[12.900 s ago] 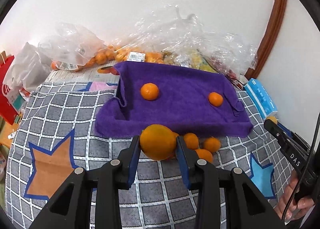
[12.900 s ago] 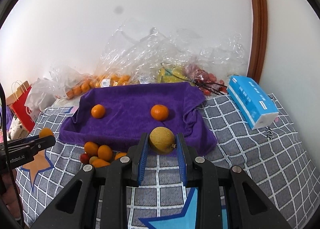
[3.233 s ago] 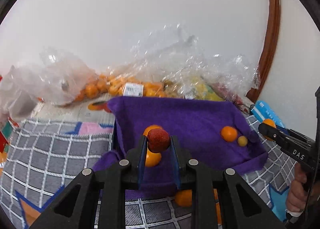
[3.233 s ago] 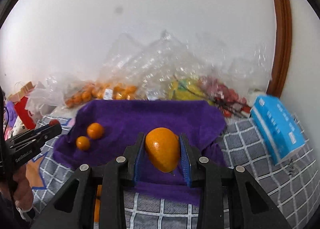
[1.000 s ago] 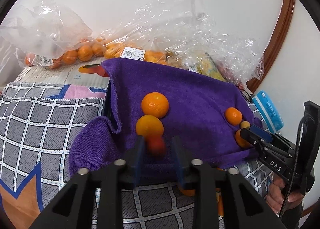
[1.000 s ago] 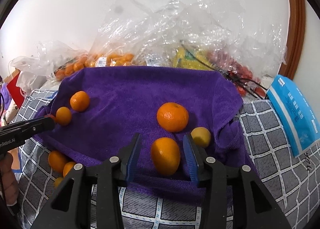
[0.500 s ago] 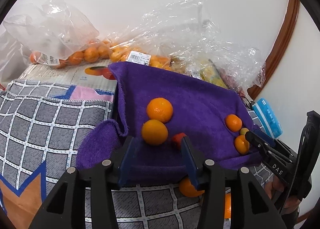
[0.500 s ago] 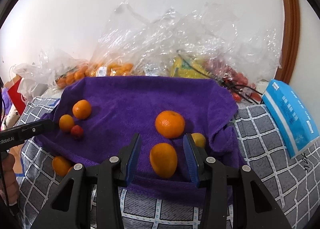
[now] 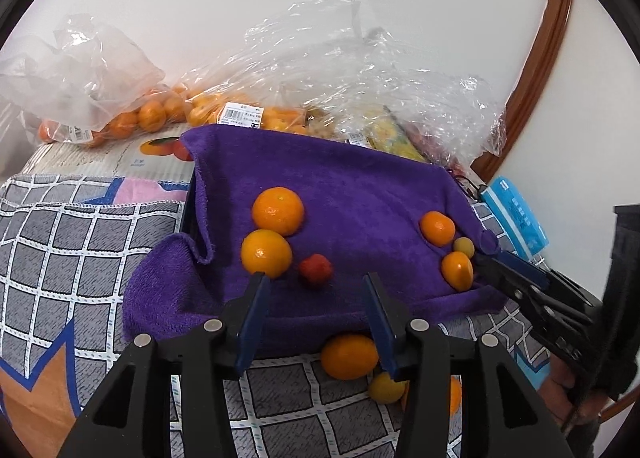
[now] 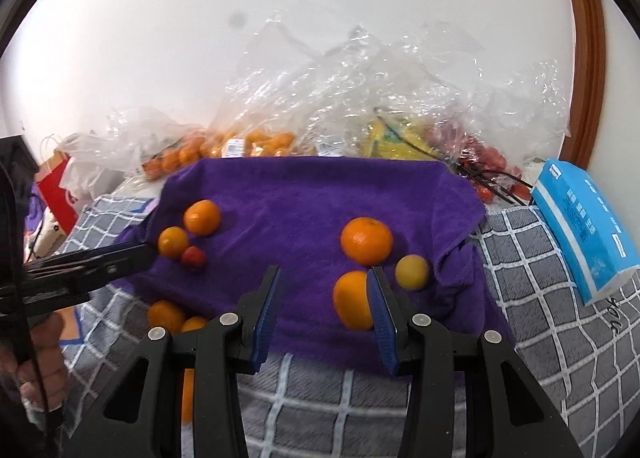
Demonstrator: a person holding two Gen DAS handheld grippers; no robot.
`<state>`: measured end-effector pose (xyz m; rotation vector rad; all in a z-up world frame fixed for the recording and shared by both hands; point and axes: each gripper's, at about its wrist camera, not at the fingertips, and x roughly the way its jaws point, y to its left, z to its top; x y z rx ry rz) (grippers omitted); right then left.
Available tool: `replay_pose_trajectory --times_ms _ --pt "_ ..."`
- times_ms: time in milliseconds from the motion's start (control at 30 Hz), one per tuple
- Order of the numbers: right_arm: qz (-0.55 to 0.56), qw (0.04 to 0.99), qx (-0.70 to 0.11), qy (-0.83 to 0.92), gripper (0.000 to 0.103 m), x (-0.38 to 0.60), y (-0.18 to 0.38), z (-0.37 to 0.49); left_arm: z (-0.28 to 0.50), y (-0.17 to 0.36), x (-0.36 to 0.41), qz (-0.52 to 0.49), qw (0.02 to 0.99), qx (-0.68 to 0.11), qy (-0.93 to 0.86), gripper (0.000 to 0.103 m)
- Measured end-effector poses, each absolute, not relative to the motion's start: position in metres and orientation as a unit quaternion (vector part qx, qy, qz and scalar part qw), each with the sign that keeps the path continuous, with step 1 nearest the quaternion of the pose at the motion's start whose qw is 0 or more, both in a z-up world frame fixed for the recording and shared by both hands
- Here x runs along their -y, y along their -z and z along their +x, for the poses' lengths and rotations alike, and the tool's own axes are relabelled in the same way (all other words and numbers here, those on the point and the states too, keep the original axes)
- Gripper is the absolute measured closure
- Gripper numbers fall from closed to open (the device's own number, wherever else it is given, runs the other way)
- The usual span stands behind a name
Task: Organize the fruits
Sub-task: 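Grasp a large orange with the right tool while the left tool grasps another orange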
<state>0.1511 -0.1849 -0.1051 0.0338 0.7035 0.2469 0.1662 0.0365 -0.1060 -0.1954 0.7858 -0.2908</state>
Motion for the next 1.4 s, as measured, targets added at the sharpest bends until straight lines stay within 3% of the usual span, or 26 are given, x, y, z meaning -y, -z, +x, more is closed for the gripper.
replay_pose_trajectory --times_ms 133,367,833,933,1000,1400 --pt "0.012 0.926 -0.355 -0.125 0.059 0.178 0.103 0.133 0.166 0.104 -0.038 -0.1 0.907 -0.382 0.144 0.057" --pt "0.035 0.918 -0.37 -0.139 0.047 0.164 0.105 0.105 0.164 0.097 -0.049 -0.106 0.915 -0.37 0.12 0.056" --pt "-0.011 0.898 -0.417 -0.138 0.045 0.114 0.139 0.101 0.157 0.08 -0.073 -0.118 0.932 -0.332 0.086 0.051" --pt "-0.014 0.897 -0.425 -0.12 0.045 0.108 0.149 0.105 0.158 0.08 -0.077 -0.134 0.929 -0.333 0.089 0.051" --pt "0.003 0.897 -0.421 -0.134 0.059 0.11 0.149 0.104 0.159 0.081 -0.079 -0.14 0.927 -0.336 0.088 0.051" --pt "0.021 0.914 -0.397 -0.084 0.059 0.154 0.129 0.073 0.148 0.079 -0.053 -0.103 0.927 -0.339 0.127 0.051"
